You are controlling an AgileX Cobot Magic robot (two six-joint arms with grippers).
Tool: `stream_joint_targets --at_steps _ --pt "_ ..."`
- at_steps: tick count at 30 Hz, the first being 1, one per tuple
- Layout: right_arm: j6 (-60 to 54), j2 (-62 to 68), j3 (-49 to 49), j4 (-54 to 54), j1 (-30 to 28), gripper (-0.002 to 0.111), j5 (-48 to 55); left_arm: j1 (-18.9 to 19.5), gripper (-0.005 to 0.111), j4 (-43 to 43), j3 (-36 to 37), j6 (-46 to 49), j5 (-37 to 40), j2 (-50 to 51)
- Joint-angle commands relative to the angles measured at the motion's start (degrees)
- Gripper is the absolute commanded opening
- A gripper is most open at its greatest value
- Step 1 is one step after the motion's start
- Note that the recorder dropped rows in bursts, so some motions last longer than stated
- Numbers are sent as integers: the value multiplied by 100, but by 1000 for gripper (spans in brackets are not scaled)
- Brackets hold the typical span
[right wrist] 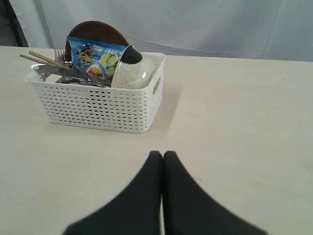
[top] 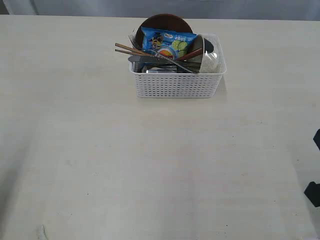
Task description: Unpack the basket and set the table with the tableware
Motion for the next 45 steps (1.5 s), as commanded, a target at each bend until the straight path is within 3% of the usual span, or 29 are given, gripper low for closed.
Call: stream_joint_targets --at_steps 1,11,25,32,34,39,45 --pt "1 -34 12 -32 25 -1 -123 8 0 24 10 -20 -45 -15" --pt "1 -34 12 -32 25 -1 -1610 8 0 24 10 -20 -45 -15" --pt "1 -34 12 -32 25 -1 -1654 8 0 24 10 -20 -45 -15" --pt "53 -34 12 -32 25 -1 -3277 8 0 24 10 -20 -45 -15" --pt "271 -34 -136 -32 25 -1 -2845 8 0 24 10 -20 -45 -15" --pt "127 247 -1591 -32 25 -1 -1386 8 0 -29 10 -20 -45 -15" --pt "-584 2531 -3608 -32 460 -1 117 8 0 -15 10 -20 -45 -15"
